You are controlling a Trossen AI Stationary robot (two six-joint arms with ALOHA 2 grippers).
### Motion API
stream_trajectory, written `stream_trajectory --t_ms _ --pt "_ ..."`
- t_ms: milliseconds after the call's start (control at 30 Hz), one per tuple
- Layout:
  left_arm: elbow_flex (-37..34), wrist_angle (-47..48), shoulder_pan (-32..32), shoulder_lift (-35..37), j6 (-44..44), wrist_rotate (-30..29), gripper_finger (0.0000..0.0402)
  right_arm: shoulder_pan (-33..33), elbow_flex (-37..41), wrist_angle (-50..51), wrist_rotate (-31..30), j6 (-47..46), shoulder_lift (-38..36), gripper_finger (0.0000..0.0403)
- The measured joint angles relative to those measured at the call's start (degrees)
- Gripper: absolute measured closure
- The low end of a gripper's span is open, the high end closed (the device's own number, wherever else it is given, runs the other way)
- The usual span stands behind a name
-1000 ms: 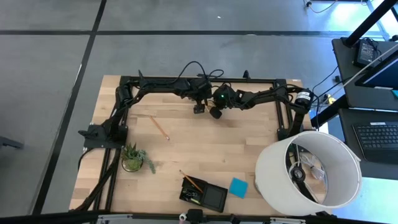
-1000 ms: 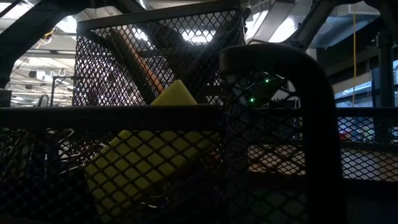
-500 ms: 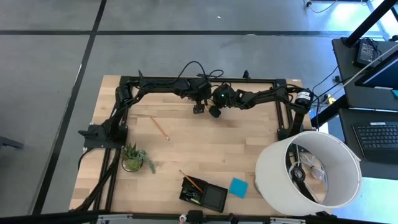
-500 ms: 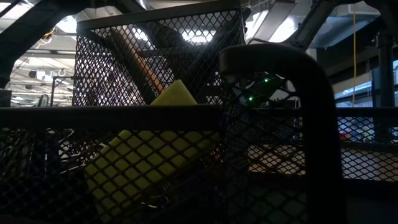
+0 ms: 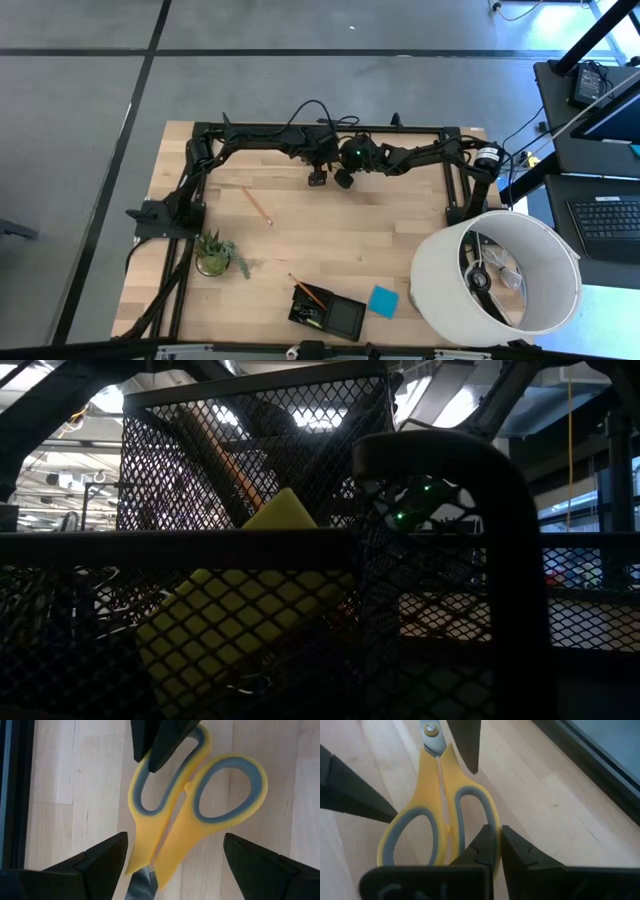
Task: Pick and place office supplies into organizer
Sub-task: Put the yellow scissors into the black desk organizer
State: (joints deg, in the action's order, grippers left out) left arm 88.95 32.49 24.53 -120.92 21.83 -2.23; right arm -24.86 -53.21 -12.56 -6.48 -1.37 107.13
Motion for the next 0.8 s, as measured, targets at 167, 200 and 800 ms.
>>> stream_trajectory --t_ms 167,200,800 --pt "0.0 0.0 0.0 0.0 0.0 0.0 0.0118 0.0 0.0 0.2 0.2 -0.1 0.0 0.0382" --pt "0.0 -0.1 0.0 0.0 0.0 -0.1 0.0129 0.0 0.0 0.3 0.2 -0.2 0.0 0.0382" --pt "0.0 -0.6 -0.1 -0.1 1.6 -4.3 0.0293 0.0 -0.2 0.2 -0.1 -0.1 0.0 0.0389"
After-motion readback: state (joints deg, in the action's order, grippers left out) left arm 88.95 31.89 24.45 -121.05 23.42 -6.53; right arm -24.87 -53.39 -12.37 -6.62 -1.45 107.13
